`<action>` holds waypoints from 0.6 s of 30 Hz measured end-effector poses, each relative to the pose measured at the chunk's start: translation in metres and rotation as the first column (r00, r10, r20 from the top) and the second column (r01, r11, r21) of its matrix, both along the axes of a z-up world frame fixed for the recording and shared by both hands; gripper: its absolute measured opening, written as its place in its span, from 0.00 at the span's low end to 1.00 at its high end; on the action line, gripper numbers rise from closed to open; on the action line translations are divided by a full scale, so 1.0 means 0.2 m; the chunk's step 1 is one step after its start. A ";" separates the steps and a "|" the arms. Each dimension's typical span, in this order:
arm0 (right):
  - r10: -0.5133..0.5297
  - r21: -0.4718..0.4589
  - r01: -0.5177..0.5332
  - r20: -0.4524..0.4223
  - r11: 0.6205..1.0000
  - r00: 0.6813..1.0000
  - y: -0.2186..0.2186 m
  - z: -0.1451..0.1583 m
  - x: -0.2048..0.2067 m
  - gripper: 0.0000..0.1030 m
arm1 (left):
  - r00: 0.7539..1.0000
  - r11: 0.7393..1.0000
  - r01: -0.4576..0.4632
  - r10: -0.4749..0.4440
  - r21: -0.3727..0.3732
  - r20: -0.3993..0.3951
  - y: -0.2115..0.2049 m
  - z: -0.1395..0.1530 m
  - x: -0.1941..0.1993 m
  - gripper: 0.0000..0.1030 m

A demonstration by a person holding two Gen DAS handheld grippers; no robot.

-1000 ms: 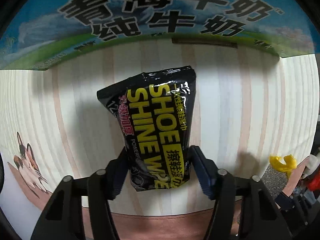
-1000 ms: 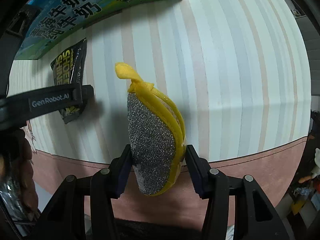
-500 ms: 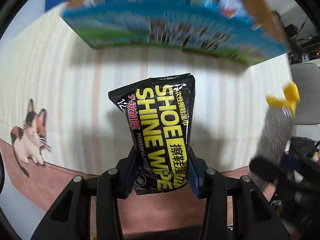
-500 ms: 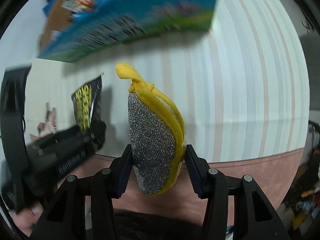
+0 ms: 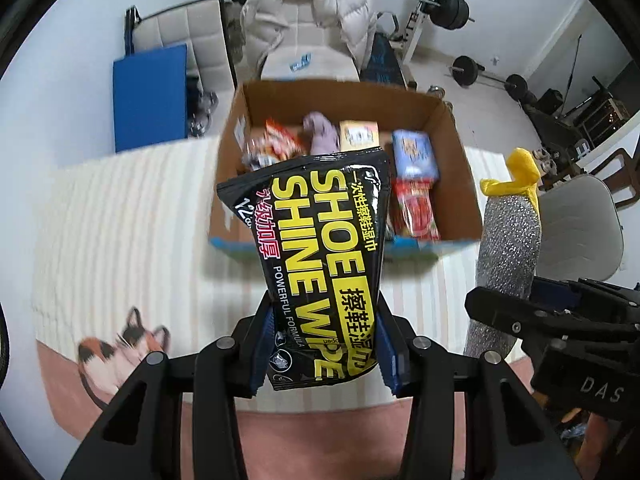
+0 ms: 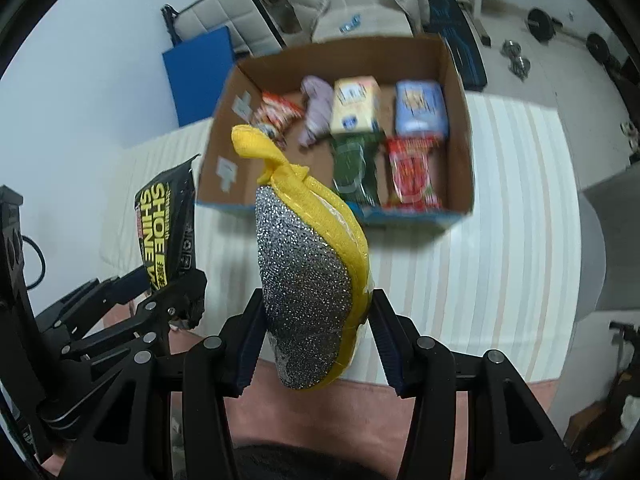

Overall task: Organize soft objects
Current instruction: 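Lower the wipe pack and sponge into the box and open both tools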

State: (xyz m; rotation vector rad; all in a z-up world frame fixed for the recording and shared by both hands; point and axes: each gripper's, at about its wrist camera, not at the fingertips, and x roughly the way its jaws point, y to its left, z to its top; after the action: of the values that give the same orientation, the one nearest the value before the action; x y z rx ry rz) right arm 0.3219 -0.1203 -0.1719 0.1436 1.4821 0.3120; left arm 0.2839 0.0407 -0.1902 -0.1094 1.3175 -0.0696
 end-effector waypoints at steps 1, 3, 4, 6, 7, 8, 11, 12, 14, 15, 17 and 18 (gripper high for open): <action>0.003 0.001 -0.003 0.007 1.000 1.000 0.02 0.02 0.03 0.52 | 1.000 1.000 0.000 0.000 0.008 0.008 0.01 0.01 0.03 0.40; 0.007 0.001 -0.007 0.018 1.000 1.000 0.07 0.04 0.06 0.52 | 1.000 1.000 -0.001 0.001 0.017 0.010 0.04 0.02 0.09 0.40; 0.006 -0.003 -0.006 0.025 1.000 1.000 0.09 0.03 0.08 0.52 | 1.000 1.000 -0.002 0.002 0.022 0.005 0.05 0.02 0.13 0.40; 0.004 0.001 -0.004 0.028 1.000 1.000 0.11 0.03 0.15 0.52 | 1.000 1.000 -0.003 0.003 0.020 -0.008 0.07 0.00 0.19 0.40; 0.000 0.001 0.000 0.027 1.000 1.000 0.12 0.02 0.19 0.52 | 1.000 1.000 -0.003 0.003 0.023 -0.016 0.08 -0.02 0.22 0.40; -0.001 0.001 0.001 0.028 1.000 1.000 0.13 0.00 0.22 0.52 | 1.000 1.000 -0.001 0.002 0.027 -0.023 0.09 -0.02 0.26 0.40; -0.006 0.007 0.006 0.020 1.000 1.000 0.16 -0.05 0.31 0.52 | 0.998 1.000 -0.003 0.005 0.025 -0.064 0.12 -0.07 0.39 0.40; -0.007 0.007 0.007 0.014 1.000 1.000 0.18 -0.08 0.35 0.52 | 0.996 1.000 -0.006 0.009 0.024 -0.084 0.14 -0.10 0.45 0.40; -0.006 0.005 0.006 0.001 1.000 1.000 0.20 -0.13 0.41 0.52 | 0.991 1.000 -0.009 0.011 0.013 -0.132 0.16 -0.17 0.55 0.40; -0.005 0.003 0.005 -0.007 1.000 1.000 0.22 -0.16 0.43 0.52 | 0.986 1.000 -0.012 0.011 -0.004 -0.166 0.18 -0.21 0.60 0.40; -0.012 0.007 0.012 -0.033 1.000 0.999 0.25 -0.24 0.51 0.52 | 0.975 1.000 -0.015 0.015 0.002 -0.223 0.20 -0.30 0.71 0.40; -0.015 0.007 0.015 -0.042 1.000 0.999 0.26 -0.27 0.53 0.52 | 0.969 1.000 -0.009 0.010 0.009 -0.247 0.20 -0.34 0.75 0.40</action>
State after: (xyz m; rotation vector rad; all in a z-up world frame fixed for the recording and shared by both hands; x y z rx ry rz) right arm 0.4287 -0.0675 -0.2261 0.1679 1.5211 0.3035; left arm 0.4333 0.0804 -0.2590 -0.1207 1.5664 -0.0436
